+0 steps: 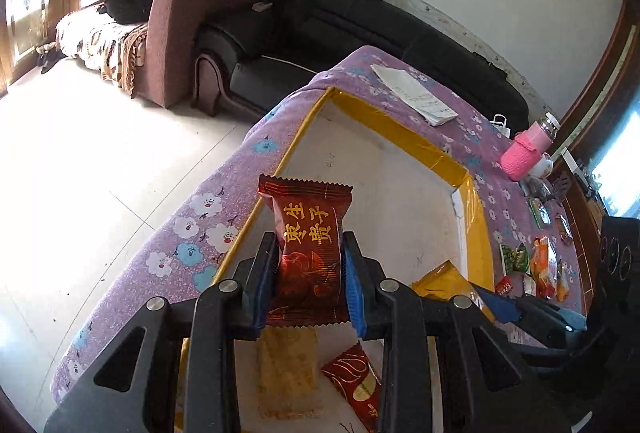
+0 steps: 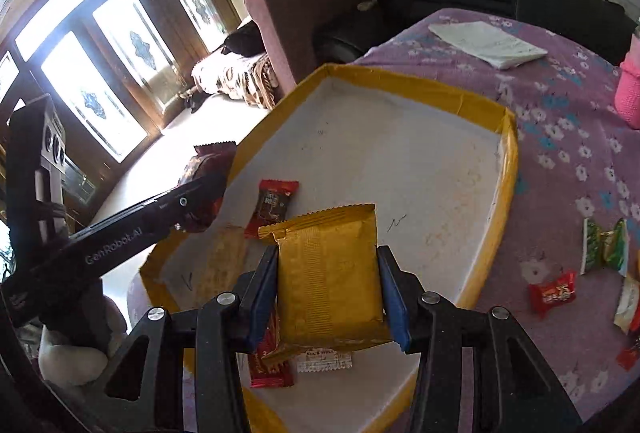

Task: Organize snacks
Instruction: 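Carry both packets over the tray and open both tools to drop them, then lift both open tools away from the tray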

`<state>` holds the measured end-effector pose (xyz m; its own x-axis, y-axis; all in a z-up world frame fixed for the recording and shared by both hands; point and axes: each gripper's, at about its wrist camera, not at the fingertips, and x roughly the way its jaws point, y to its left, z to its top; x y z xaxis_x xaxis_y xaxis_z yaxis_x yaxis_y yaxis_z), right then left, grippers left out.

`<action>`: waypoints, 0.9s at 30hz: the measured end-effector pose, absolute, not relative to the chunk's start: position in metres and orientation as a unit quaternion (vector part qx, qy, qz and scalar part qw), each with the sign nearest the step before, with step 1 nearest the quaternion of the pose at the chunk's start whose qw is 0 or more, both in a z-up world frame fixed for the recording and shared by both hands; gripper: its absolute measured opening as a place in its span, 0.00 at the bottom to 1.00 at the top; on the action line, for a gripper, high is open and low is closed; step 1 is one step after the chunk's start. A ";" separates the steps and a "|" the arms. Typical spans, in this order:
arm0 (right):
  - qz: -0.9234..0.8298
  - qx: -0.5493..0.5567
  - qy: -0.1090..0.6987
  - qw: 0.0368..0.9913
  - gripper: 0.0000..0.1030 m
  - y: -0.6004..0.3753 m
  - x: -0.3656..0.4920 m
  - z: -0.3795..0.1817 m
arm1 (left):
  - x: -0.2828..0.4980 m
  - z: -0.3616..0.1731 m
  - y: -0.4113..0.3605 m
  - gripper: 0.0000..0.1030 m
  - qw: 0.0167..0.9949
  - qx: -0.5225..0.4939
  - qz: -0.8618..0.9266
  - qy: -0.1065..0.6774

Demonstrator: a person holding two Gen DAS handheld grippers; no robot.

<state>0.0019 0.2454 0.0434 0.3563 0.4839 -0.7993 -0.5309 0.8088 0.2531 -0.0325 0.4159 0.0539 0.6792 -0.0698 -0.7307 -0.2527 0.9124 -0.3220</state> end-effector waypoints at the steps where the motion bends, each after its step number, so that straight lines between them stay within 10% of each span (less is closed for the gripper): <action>1: 0.305 -0.027 0.480 0.822 0.46 0.248 0.003 0.039 | -0.031 0.052 0.417 0.28 0.891 -0.206 0.052 0.400; 17: 0.296 0.014 0.447 0.844 0.49 0.201 -0.012 0.079 | -0.072 0.095 0.417 0.36 0.909 -0.241 0.045 0.336; 20: 0.287 0.028 0.427 0.857 0.49 0.165 -0.025 0.095 | -0.106 0.131 0.394 0.50 0.936 -0.203 0.068 0.278; 23: 0.254 0.014 0.392 0.884 0.50 0.131 -0.044 0.110 | -0.146 0.165 0.365 0.83 0.958 -0.157 0.123 0.207; 27: 0.169 -0.031 0.312 0.935 0.54 0.089 -0.081 0.132 | -0.192 0.191 0.321 0.87 0.975 -0.127 0.115 0.142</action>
<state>-0.0810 0.0887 0.1325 0.7486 0.2971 -0.5927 -0.3355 0.9408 0.0479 -0.1925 0.3208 0.1914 0.9330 0.1886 -0.3066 -0.2611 0.9409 -0.2156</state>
